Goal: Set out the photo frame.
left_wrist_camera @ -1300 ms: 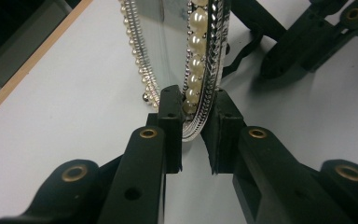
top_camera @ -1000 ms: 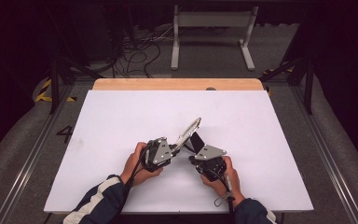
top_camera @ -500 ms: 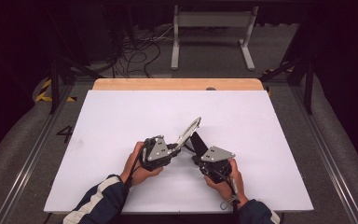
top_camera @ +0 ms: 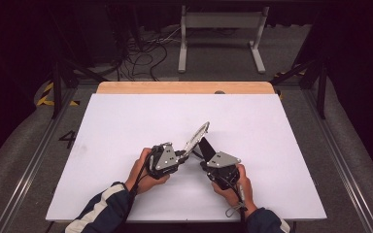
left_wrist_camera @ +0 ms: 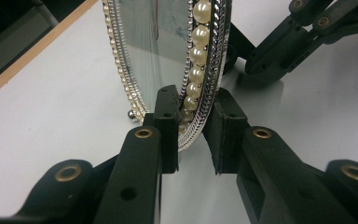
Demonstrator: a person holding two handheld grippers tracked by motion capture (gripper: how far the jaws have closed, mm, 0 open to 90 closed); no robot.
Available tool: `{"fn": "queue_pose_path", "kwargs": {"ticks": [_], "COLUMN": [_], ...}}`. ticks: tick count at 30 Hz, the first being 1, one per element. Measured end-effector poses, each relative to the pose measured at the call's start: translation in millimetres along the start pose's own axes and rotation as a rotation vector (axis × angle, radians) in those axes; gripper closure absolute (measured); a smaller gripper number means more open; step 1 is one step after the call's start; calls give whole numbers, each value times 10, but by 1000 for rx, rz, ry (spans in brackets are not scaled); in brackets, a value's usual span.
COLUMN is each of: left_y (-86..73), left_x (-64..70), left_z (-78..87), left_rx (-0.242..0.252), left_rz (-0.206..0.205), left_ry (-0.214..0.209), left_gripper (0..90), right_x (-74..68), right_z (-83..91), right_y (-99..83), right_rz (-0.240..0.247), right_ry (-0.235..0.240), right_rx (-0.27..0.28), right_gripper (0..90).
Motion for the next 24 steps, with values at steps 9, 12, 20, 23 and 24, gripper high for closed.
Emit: {"fn": "queue_pose_path", "kwargs": {"ticks": [9,12,20,23,24], "left_y": [35,44,-12,-66,-75], "left_x": [69,90,93,81,80], "left_z": [-24,-34,-102,-151,-160], "left_rx": [0,0,12,-6,-10], "left_rz": [8,18,57,53,50], "left_ry": [16,23,4,15,14], "left_gripper": [748,744,679,642,643], "right_x": [74,100,148,145,144], "right_z": [17,27,20,23,25], "right_y": [-19,-29,-51,-58,-55], "right_rz": [-6,-15,-29,-33,-33], "right_ry": [-13,-17,-10,-6,-6], "right_rx": [-5,-8,-3,-6,-5], "right_gripper": [900,900,900,900,900]}}
Point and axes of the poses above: each handheld gripper's, and its own axes: z roughly backward along the jaws, y roughly out of its top, x roughly to its right, the point moved 9 cm from there along -z, roughly forward along the jaws, and after that the axes turned 5 degrees about x, right-handed, at the moved point
